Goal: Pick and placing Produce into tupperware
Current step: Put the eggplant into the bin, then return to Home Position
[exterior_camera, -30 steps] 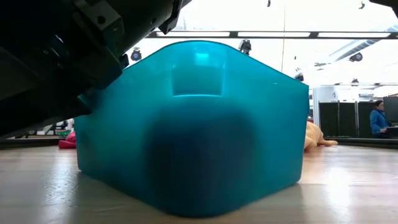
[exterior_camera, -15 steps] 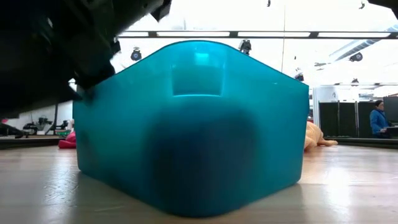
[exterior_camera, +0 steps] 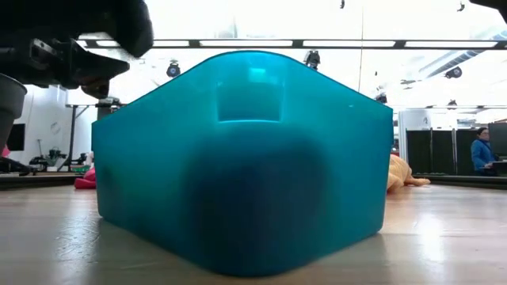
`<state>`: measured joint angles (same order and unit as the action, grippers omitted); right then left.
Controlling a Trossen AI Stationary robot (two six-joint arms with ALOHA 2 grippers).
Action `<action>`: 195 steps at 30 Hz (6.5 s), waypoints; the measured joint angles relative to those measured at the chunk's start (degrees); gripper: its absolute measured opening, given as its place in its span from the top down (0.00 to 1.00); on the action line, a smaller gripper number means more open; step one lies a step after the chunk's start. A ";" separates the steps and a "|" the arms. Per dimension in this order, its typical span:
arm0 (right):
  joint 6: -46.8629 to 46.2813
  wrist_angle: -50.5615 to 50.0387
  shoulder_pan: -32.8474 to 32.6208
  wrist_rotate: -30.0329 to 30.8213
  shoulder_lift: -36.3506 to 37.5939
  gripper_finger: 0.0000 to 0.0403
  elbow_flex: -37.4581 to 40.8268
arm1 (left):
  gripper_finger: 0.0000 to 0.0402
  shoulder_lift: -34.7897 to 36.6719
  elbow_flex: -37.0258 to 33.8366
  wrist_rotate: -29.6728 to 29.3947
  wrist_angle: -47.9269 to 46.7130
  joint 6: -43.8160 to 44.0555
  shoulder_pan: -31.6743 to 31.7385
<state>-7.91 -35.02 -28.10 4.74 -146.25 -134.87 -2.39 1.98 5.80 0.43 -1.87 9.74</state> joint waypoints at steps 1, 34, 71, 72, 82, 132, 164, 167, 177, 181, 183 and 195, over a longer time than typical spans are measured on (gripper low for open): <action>0.01 -1.78 0.00 0.61 0.49 0.66 -0.24 | 1.00 0.00 0.00 0.00 0.00 0.00 -0.02; -16.03 -40.84 -0.13 16.45 8.39 0.63 -0.02 | 1.00 0.20 -0.02 0.02 0.10 0.00 0.00; -19.05 -32.01 -20.83 49.81 25.69 0.73 0.37 | 1.00 0.33 -0.02 0.00 0.93 0.11 0.00; -16.85 -29.61 -20.76 46.00 25.73 0.74 0.37 | 1.00 0.33 -0.02 -0.02 1.00 0.11 0.00; 4.43 -15.55 -19.02 11.54 27.04 0.78 0.48 | 1.00 0.42 0.53 0.00 2.37 0.24 -0.01; 24.20 31.10 -7.46 15.00 141.27 0.87 114.42 | 1.00 0.57 2.10 -1.79 3.87 2.49 0.00; 27.90 34.80 13.27 12.83 144.18 0.87 113.96 | 1.00 0.17 1.38 -3.28 5.07 -1.97 0.00; 23.31 35.01 13.30 8.47 141.20 0.87 115.42 | 1.00 0.24 1.38 -3.28 5.17 -2.05 0.00; 11.80 43.22 18.34 -2.57 122.78 0.87 120.79 | 1.00 0.17 1.38 -3.28 5.16 -1.94 -0.01; 11.38 47.23 26.46 -5.39 119.25 0.87 121.61 | 1.00 0.18 1.38 -3.28 5.14 -1.90 0.00; 12.12 48.74 30.63 -9.46 119.64 0.87 121.61 | 1.00 0.19 1.38 -3.28 5.11 -1.88 0.00; 8.12 47.46 40.26 -21.72 128.86 0.87 125.29 | 1.00 0.20 1.38 -3.21 3.17 -1.55 0.00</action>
<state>0.21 12.44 12.16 -16.98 -17.39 -9.58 -2.20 3.36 2.59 3.60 -3.42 9.74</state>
